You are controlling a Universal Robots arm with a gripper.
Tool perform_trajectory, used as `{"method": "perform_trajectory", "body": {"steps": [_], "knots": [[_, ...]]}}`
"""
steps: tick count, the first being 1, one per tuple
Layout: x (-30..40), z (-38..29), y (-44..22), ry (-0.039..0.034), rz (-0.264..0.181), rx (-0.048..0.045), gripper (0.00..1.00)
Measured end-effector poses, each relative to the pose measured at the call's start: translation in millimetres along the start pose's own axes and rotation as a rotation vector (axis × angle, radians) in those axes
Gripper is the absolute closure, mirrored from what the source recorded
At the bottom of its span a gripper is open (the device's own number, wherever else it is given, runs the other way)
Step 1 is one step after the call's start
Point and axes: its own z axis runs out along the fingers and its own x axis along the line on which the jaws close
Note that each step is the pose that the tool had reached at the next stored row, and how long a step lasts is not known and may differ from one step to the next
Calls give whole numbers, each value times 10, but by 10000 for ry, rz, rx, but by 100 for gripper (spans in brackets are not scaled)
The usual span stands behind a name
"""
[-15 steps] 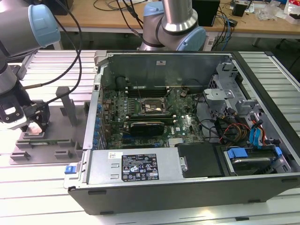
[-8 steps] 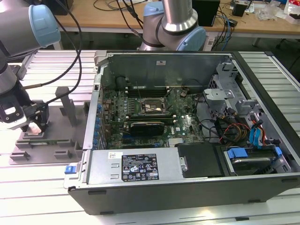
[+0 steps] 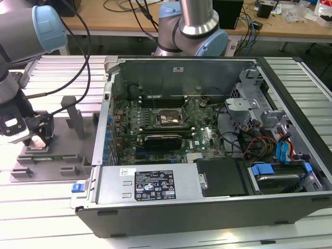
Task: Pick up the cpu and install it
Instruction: 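Pick up the cpu and move it towards the insertion slot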
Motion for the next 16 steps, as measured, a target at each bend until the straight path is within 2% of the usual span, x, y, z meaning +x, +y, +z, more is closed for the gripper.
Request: {"method": "perform_trajectory", "body": {"steps": [16], "knots": [[0,-24,1,73,3,0,46]]}}
